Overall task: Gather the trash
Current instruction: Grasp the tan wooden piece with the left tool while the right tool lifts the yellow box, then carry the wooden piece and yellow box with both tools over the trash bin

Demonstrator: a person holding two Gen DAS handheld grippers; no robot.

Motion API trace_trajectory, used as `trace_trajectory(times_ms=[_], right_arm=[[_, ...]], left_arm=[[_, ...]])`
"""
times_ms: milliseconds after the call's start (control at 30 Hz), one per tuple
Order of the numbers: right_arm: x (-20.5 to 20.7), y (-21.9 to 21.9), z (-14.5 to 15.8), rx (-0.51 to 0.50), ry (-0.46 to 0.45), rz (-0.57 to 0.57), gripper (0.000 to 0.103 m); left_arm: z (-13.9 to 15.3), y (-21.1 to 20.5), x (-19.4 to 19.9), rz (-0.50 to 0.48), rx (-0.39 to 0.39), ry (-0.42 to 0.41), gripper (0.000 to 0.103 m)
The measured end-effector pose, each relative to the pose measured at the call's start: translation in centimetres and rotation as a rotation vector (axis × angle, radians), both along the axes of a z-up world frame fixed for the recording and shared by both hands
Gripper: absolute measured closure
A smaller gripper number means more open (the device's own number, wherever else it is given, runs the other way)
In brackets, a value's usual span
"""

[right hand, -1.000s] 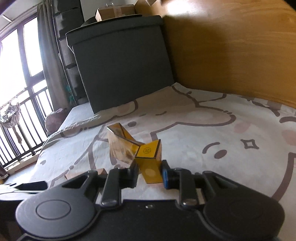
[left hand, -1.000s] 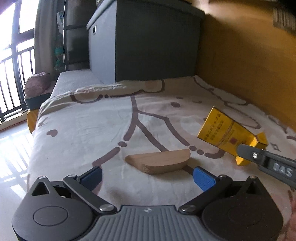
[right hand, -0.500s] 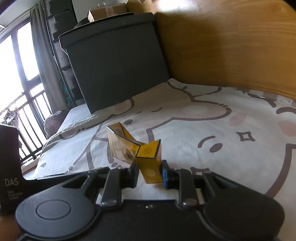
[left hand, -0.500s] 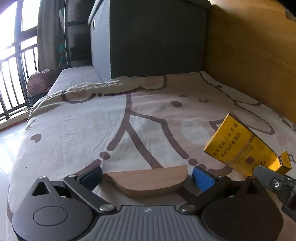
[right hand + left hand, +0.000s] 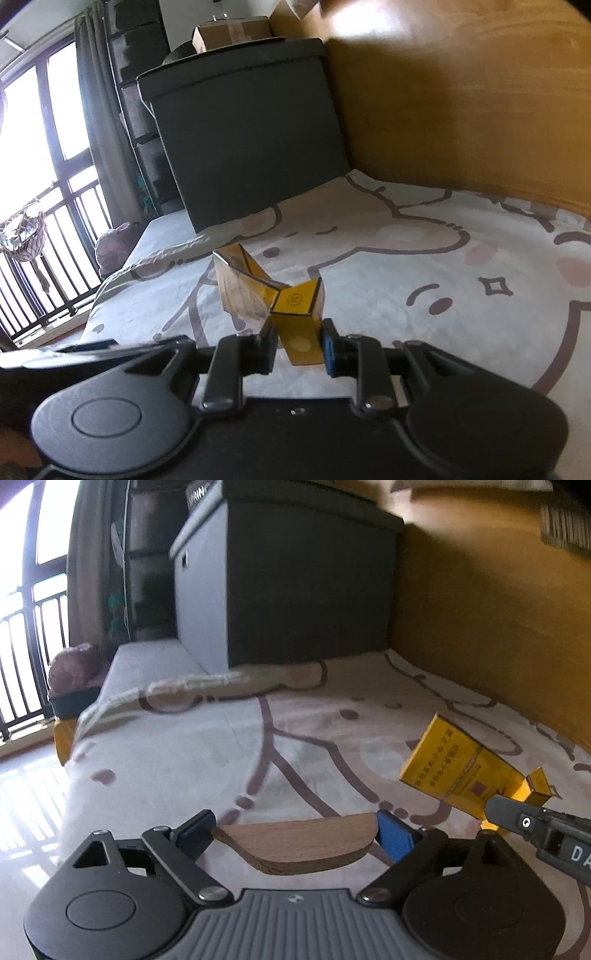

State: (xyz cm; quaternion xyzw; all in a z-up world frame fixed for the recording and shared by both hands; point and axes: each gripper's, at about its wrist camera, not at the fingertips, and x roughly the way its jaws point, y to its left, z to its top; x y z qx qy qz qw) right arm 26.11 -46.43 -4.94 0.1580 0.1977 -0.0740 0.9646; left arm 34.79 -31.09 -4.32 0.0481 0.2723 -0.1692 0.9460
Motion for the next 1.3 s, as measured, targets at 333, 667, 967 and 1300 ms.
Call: trace_trajectory(times_ms=[333,667,967,1300], right_arm=[[-0.6,3.1,1.5,-0.059,-0.017,0.053,0.078],[-1.8,7.1,2.8,-0.100,-0.027,0.130,0.078],[-3.0,11.4,3.6,-0.095,0.014,0.191,0.078],[-4.2,16.6,4.8,-0.100,0.054,0.259,0.078]], left_arm=[[2.7,6.3,-1.8,0.062,-0.014,-0.039,0.011],[4.2,12.3,-4.2,0.114,-0.002,-0.046,0.011],[5.5,16.5,-7.8,0.137,0.008,-0.077,0.011],[7.4,21.1,-11.2,0.173,0.001,-0.082,0.011]])
